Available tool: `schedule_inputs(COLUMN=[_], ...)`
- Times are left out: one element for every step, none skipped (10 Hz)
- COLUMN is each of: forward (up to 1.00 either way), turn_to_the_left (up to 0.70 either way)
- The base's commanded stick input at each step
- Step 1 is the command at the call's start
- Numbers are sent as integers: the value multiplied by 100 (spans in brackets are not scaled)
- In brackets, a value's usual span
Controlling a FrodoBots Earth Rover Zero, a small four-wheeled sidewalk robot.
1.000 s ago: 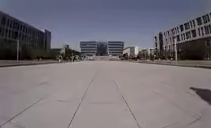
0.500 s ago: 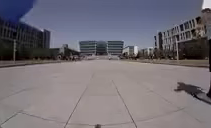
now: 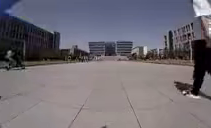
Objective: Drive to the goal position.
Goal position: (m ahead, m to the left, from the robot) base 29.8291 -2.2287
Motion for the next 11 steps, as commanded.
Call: schedule_inputs(forward=[100,100,100,100,100,100,100,100,100,100,100], turn_to_the_left=[0,0,0,0,0,0,0,0,0,0,0])
